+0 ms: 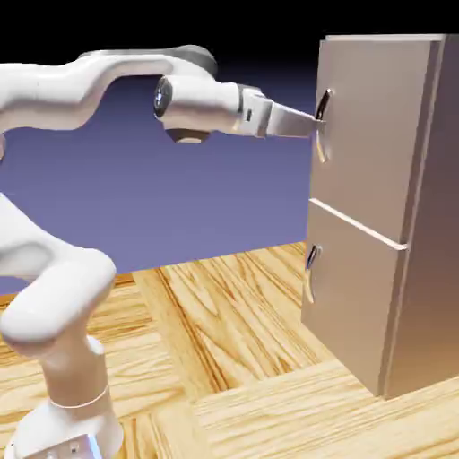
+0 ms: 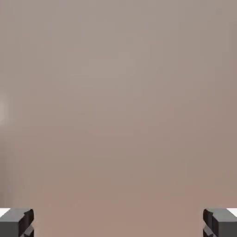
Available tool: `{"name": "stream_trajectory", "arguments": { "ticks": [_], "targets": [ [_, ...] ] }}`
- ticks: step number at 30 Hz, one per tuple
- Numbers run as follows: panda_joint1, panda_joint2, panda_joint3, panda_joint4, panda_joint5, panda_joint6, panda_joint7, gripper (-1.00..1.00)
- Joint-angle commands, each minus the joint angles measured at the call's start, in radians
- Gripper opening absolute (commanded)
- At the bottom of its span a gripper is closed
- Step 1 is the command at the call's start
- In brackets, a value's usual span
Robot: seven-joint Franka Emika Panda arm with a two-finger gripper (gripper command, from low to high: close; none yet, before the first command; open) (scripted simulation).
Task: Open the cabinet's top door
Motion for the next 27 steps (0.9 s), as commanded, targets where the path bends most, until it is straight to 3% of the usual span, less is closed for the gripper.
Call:
{"name": "stream_trajectory", "arguments": {
  "ticks": [1, 20, 27],
  "targets": [
    [-0.017, -0.006, 0.018, 0.010, 0.044, 0.000, -0.030, 0.00],
    [-0.330, -0.119, 0.360, 0.210, 0.870, -0.002, -0.595, 0.00],
    [-0.516, -0.076, 0.473, 0.342, 0.888, -0.025, -0.597, 0.00]
  ]
}}
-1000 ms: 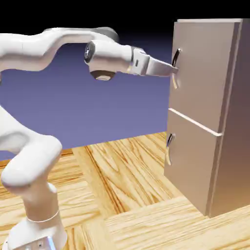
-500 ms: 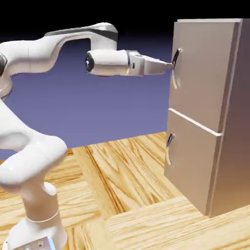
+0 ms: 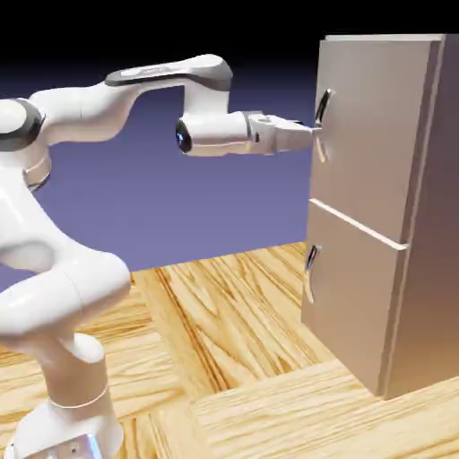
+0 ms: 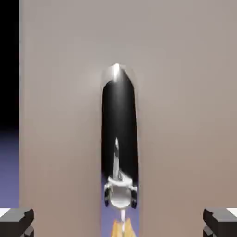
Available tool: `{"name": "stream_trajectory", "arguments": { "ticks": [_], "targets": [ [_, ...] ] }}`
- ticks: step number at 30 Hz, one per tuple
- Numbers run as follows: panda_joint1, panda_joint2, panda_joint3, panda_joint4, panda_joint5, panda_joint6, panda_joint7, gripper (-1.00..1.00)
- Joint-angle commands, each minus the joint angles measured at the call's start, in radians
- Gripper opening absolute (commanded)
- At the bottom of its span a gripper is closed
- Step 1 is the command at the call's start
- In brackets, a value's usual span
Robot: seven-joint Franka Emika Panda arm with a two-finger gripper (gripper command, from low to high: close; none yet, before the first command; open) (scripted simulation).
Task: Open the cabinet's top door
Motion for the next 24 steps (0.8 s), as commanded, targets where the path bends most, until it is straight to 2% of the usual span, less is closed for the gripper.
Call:
{"name": "stream_trajectory", "arguments": {
  "ticks": [1, 2, 12, 24],
  "targets": [
    [-0.002, 0.000, 0.001, 0.001, 0.000, 0.000, 0.000, 0.00],
    [-0.002, 0.000, 0.001, 0.001, 0.000, 0.000, 0.000, -1.00],
    [0.324, 0.032, -0.266, -0.280, -0.160, -0.250, -0.007, -1.00],
    [0.619, -0.047, -0.700, -0.595, -0.548, -0.680, 0.078, -1.00]
  ]
}}
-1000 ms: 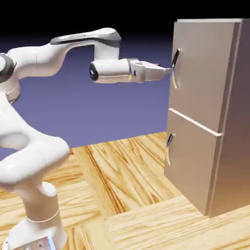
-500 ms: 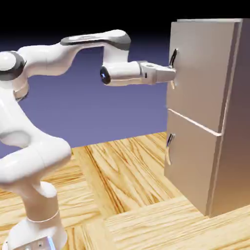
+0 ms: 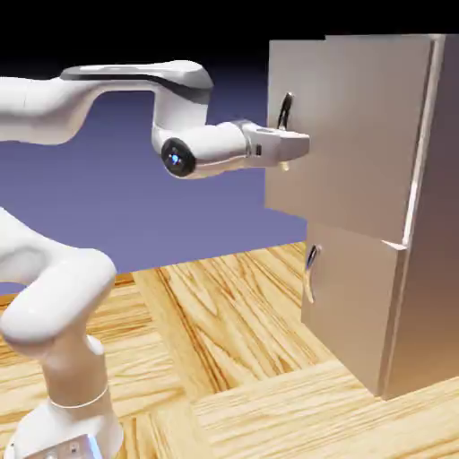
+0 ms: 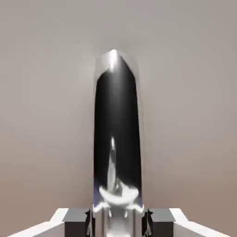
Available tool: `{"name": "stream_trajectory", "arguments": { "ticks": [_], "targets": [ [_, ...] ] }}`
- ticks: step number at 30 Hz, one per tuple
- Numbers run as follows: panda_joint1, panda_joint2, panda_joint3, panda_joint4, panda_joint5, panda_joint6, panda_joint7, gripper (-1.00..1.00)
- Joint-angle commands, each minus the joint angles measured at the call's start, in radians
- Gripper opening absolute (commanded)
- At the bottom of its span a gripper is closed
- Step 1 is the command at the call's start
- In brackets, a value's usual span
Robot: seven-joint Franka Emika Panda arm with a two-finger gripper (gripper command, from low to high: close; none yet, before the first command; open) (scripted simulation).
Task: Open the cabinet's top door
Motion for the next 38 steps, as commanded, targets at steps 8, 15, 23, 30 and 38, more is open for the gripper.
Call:
{"name": "stream_trajectory", "arguments": {
  "ticks": [8, 15, 23, 30, 38],
  "targets": [
    [0.029, -0.003, -0.288, -0.081, -0.295, -0.339, 0.012, -1.00],
    [0.012, 0.105, -0.520, -0.036, -0.548, -0.644, -0.025, -1.00],
    [0.022, 0.342, -0.740, 0.142, -0.788, -0.992, -0.100, -1.00],
    [0.048, 0.595, -0.870, 0.375, -0.919, -1.288, -0.178, -1.00],
    [0.055, 0.842, -0.941, 0.633, -0.983, -1.553, -0.254, -1.00]
  ]
}}
